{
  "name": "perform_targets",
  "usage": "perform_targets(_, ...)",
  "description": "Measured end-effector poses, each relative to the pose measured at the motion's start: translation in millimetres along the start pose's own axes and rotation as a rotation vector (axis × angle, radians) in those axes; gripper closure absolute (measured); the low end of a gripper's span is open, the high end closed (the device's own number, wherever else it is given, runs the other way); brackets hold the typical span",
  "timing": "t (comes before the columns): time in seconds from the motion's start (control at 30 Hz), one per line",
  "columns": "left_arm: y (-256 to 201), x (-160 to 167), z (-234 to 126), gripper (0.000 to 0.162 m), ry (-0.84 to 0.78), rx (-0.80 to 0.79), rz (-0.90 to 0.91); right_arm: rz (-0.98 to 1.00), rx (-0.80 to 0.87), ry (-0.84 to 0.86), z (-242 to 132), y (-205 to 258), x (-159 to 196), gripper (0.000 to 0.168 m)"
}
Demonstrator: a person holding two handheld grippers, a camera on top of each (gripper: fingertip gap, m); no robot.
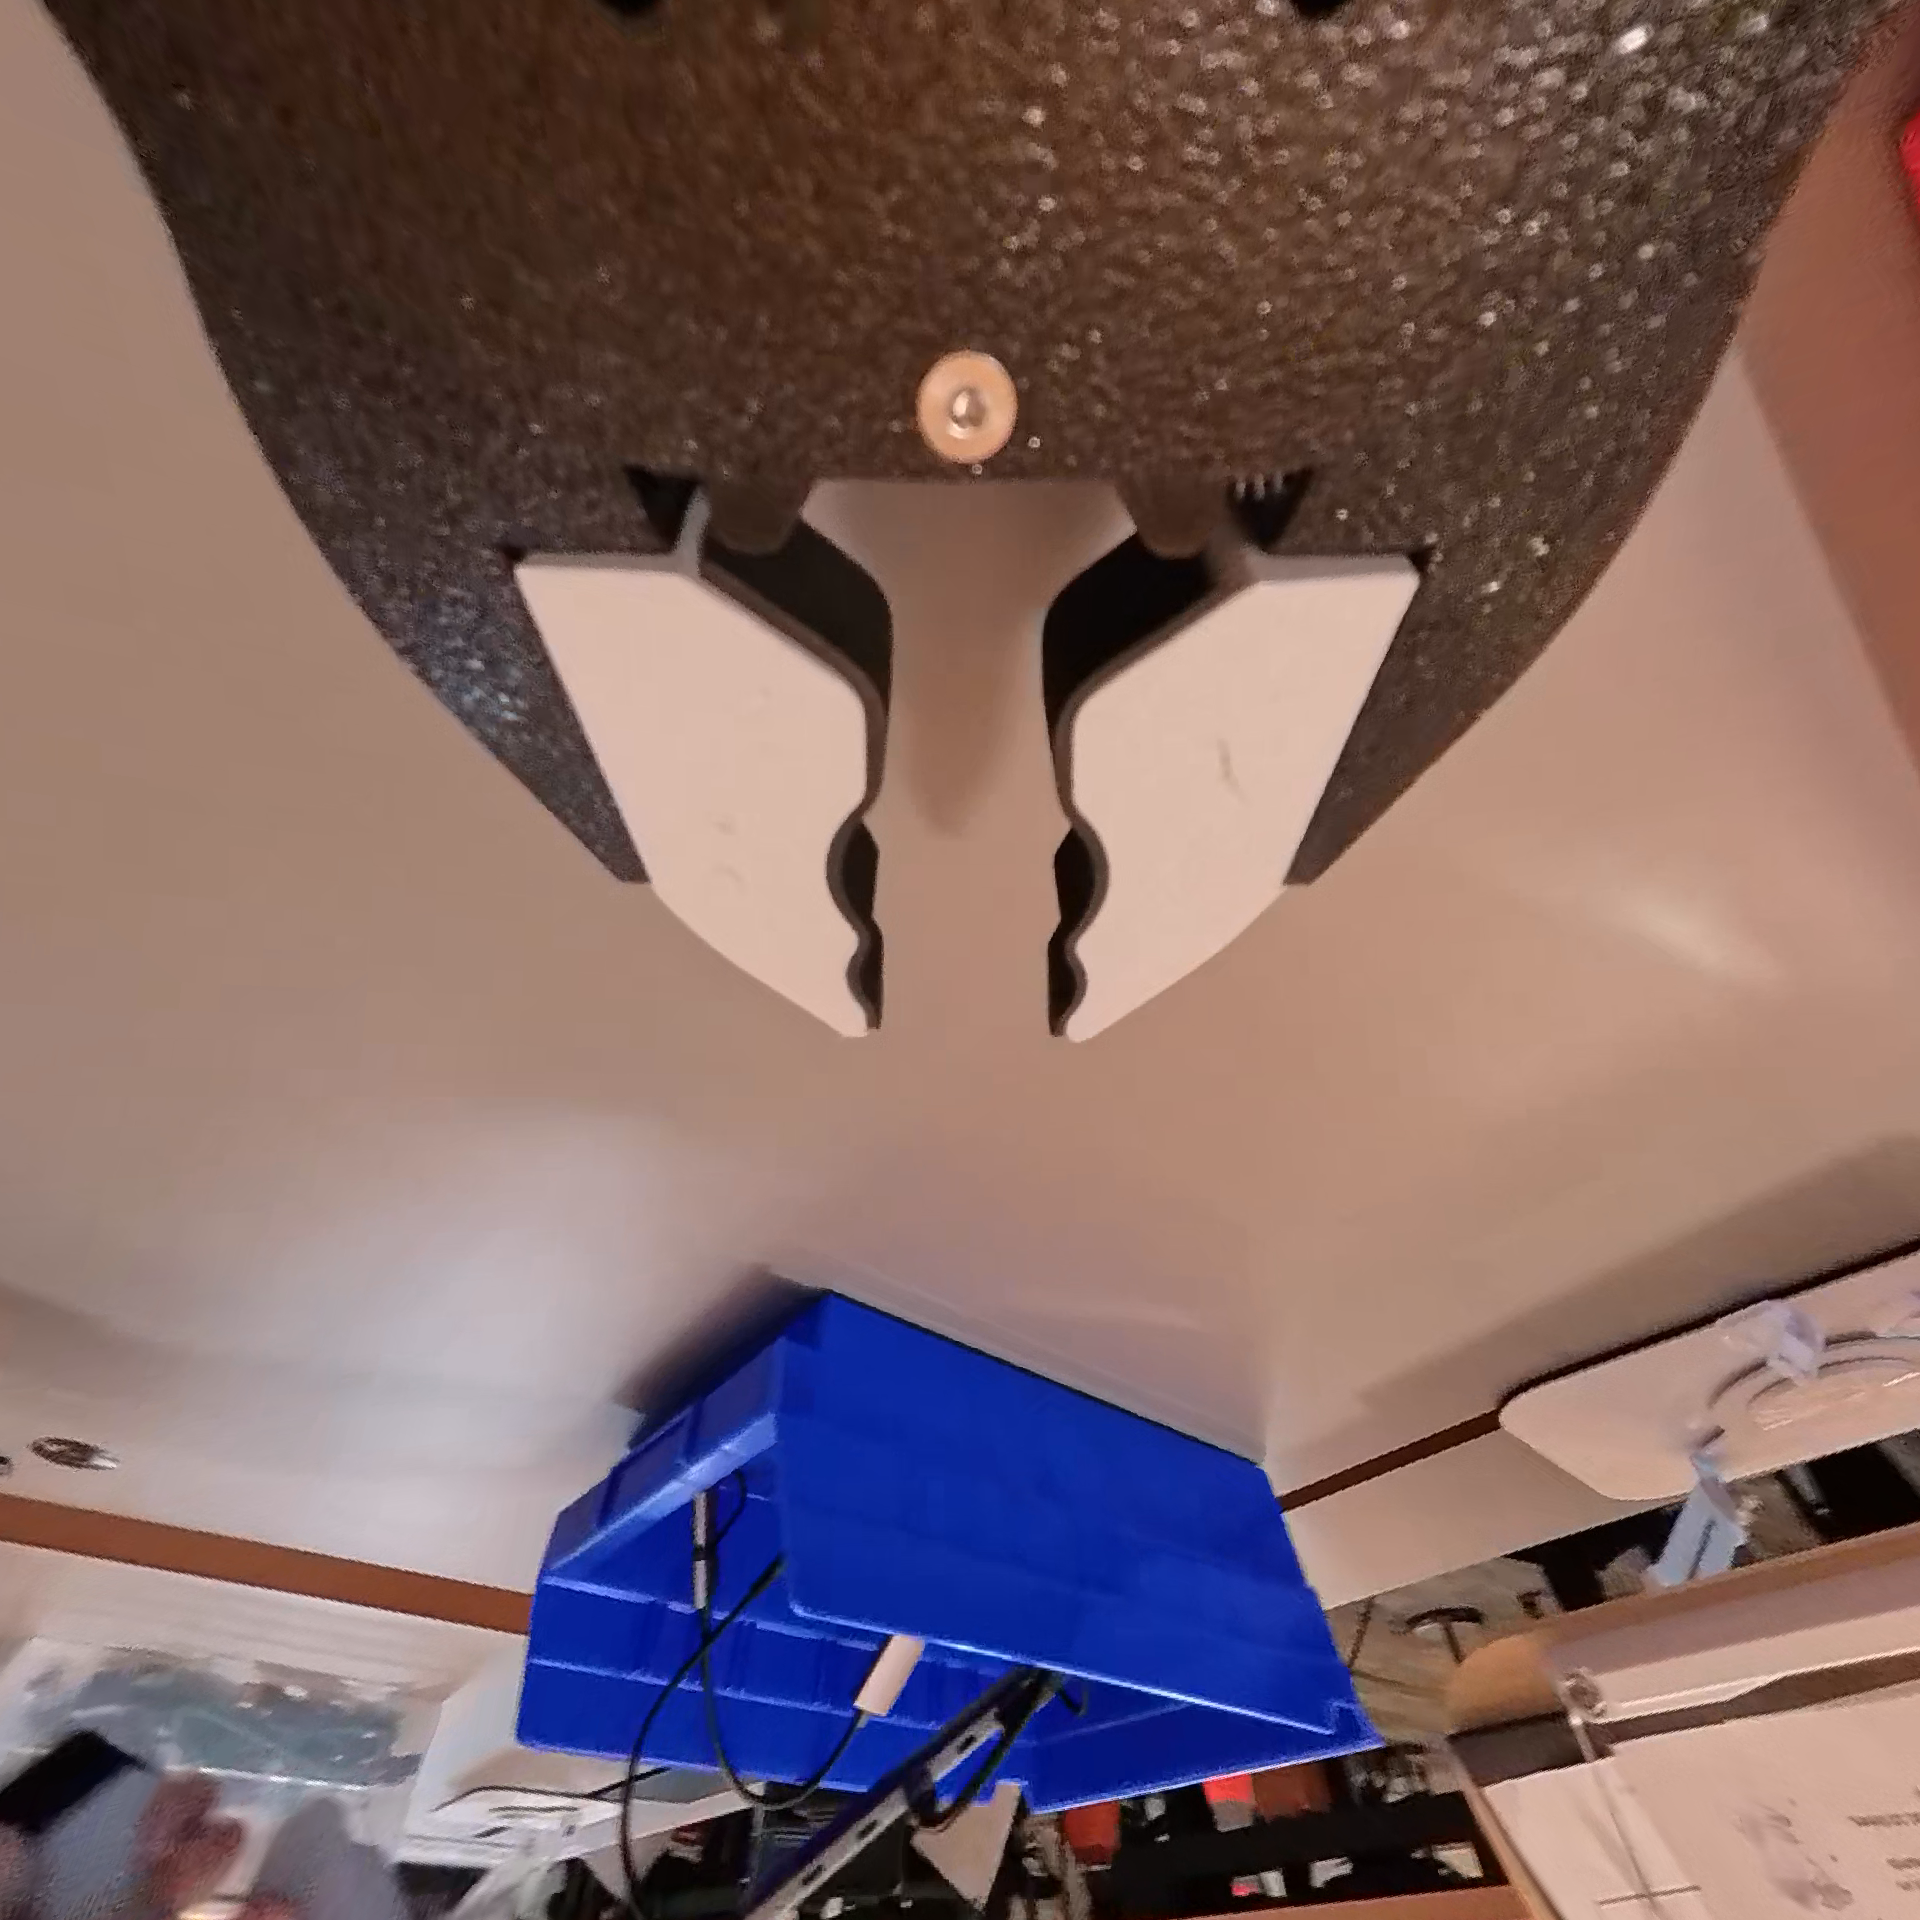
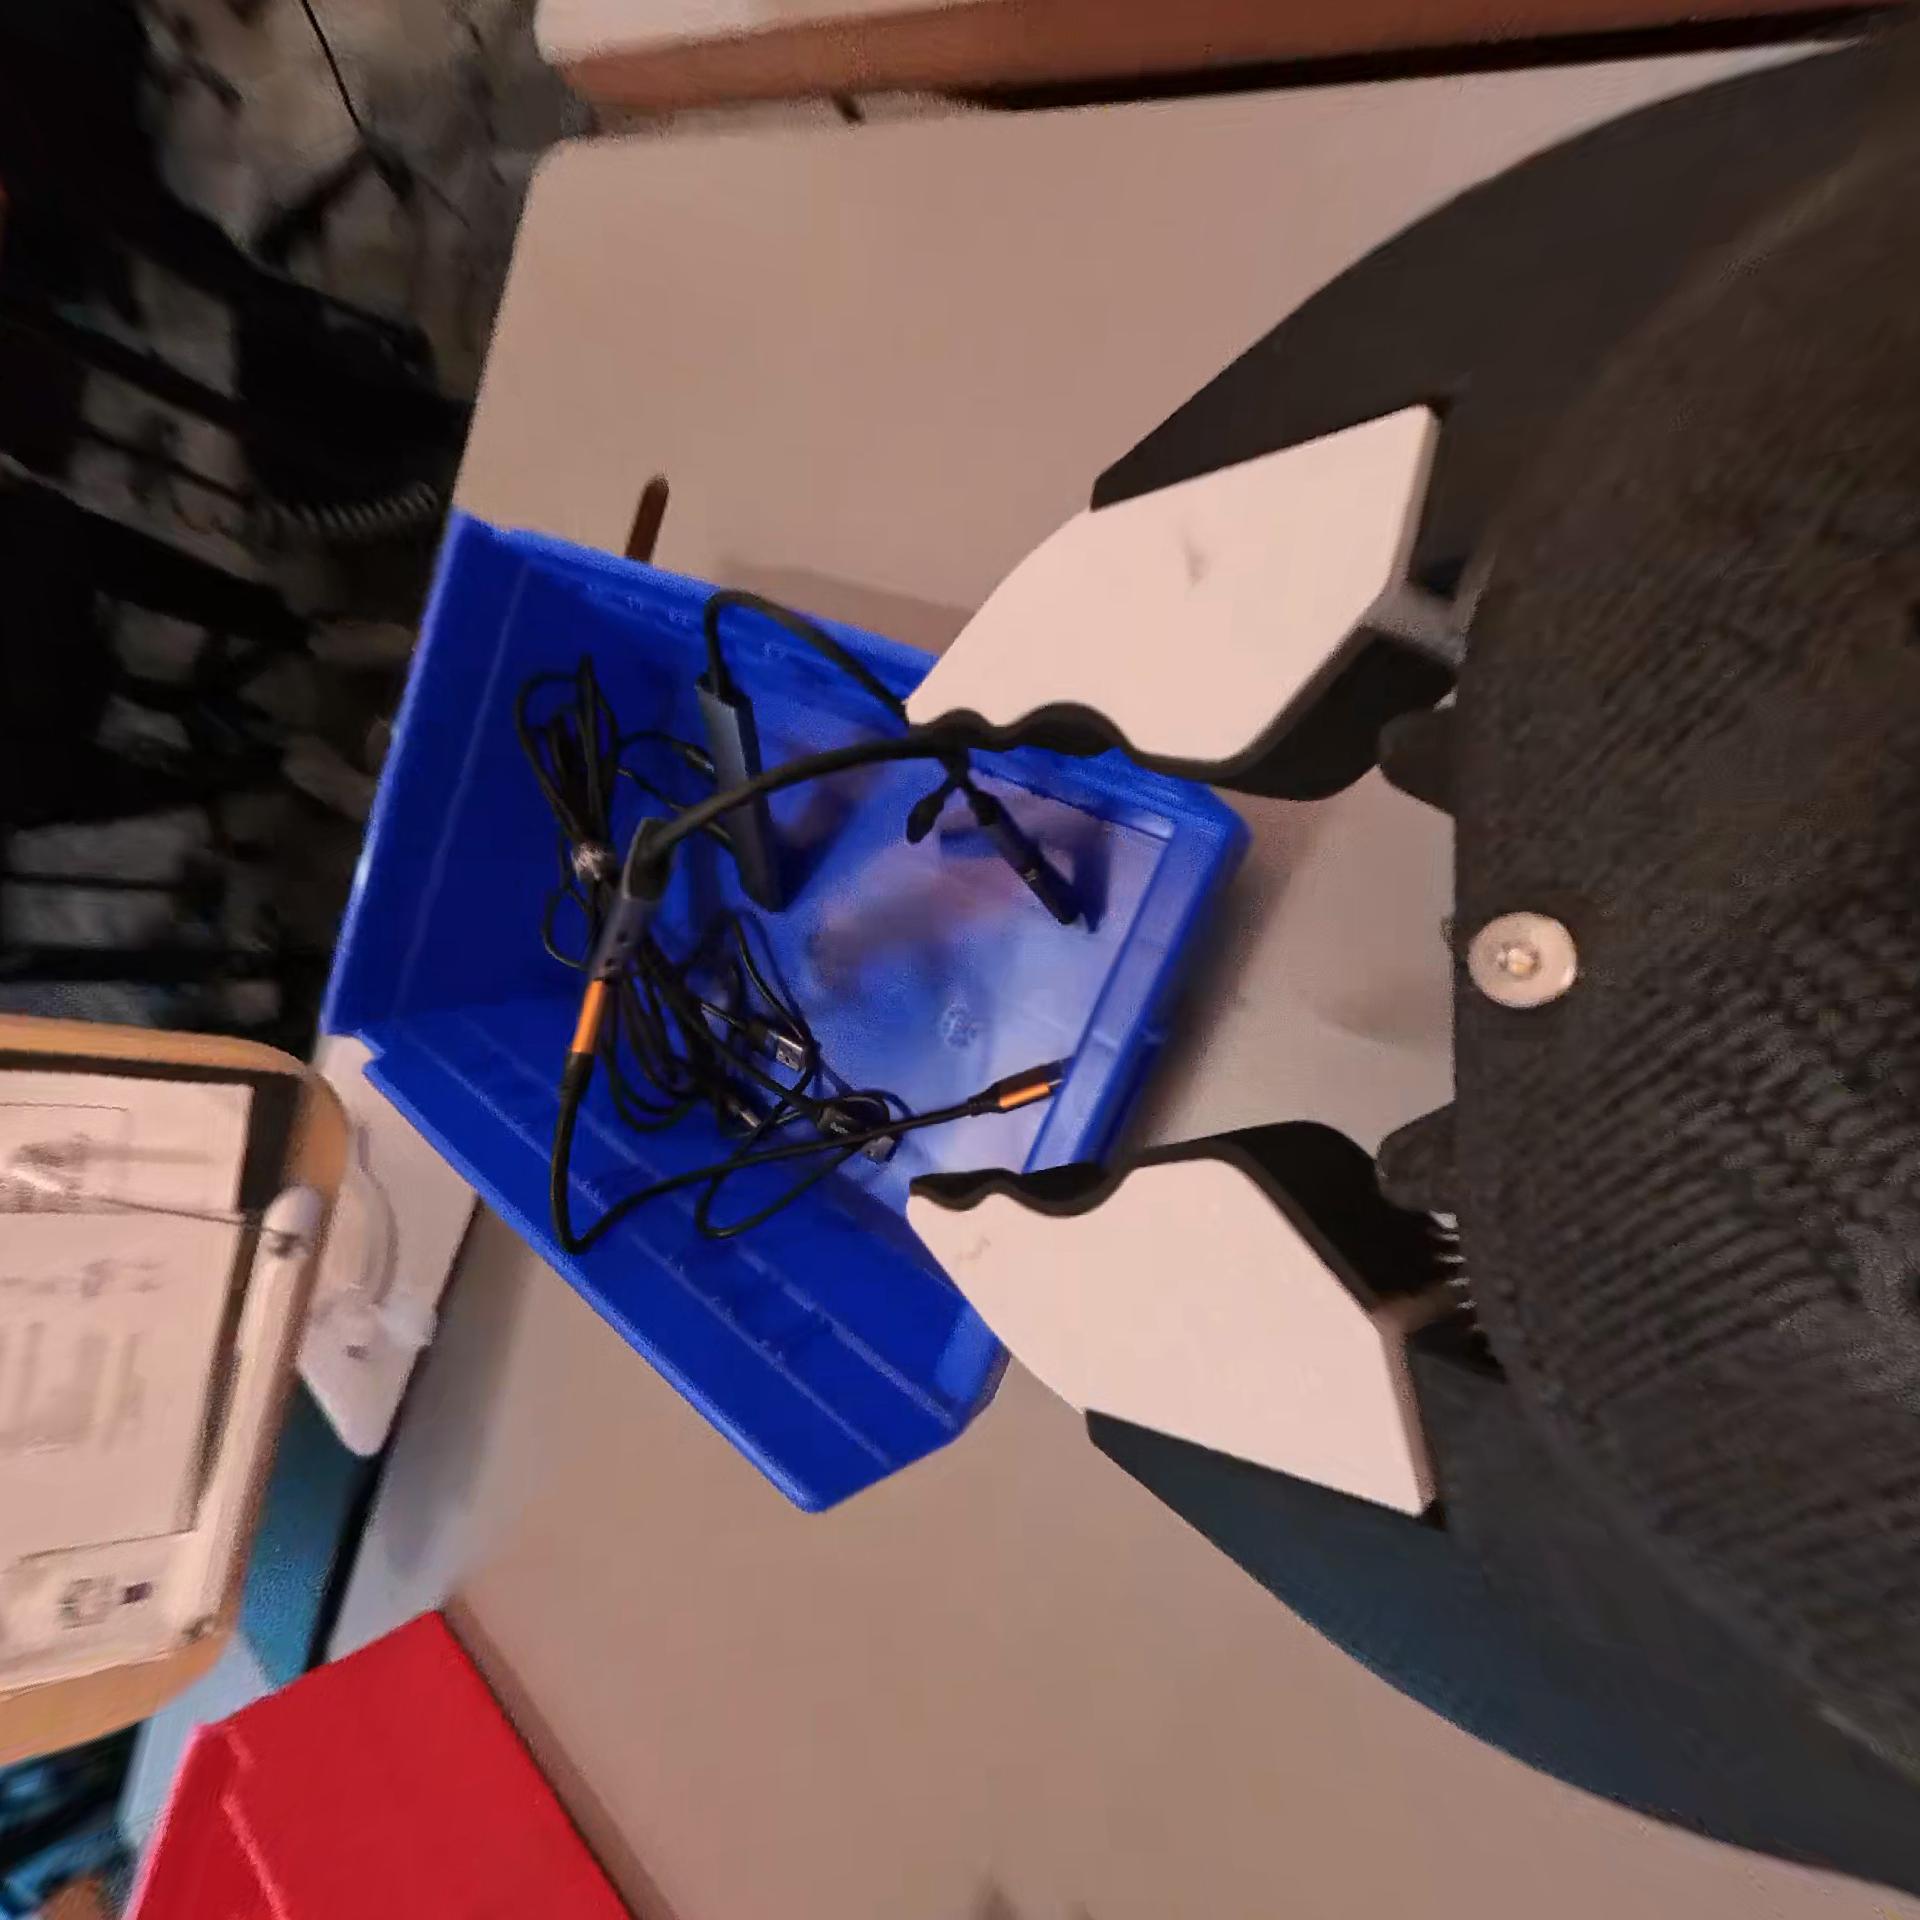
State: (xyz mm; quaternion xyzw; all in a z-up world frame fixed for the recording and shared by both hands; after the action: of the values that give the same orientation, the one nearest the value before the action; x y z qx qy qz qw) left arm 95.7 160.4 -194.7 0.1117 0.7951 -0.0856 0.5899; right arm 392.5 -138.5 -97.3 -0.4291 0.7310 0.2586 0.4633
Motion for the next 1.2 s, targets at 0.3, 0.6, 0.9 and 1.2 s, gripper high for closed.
perform_targets(0.3, -22.9, -21.1, 65.4, 0.091, 0.043, -0.109, -0.189, 0.012, 0.194, -0.236, -39.1, 29.5, 69.2, 0.084)
perform_targets(0.6, -58.0, -73.3, 174.1, 0.084, -0.124, -0.229, -0.165, 0.060, 0.231, -0.255, -57.4, 9.7, 74.4, 0.089)
perform_targets(0.9, -31.7, -81.9, 204.9, 0.141, -0.017, -0.419, -0.004, 0.072, 0.220, -0.330, -73.3, 7.4, 65.7, 0.100)
perform_targets(1.2, -7.4, -45.8, 78.6, 0.154, 0.047, -0.366, 0.089, -0.017, 0.144, -0.371, -78.3, 43.2, 43.3, 0.102)
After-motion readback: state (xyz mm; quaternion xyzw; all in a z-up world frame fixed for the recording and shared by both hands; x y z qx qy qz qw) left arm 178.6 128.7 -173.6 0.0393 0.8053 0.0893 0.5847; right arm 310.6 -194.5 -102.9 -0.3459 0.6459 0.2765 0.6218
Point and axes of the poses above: each gripper's, where its closed fingertips meet, z out along the fingers, x out of its underside, y = z × x across the jaws, the point moved 9 cm from there along -z, back along the fingers, and after that the axes turned 3 degrees about -y, right-handed, at the moved point
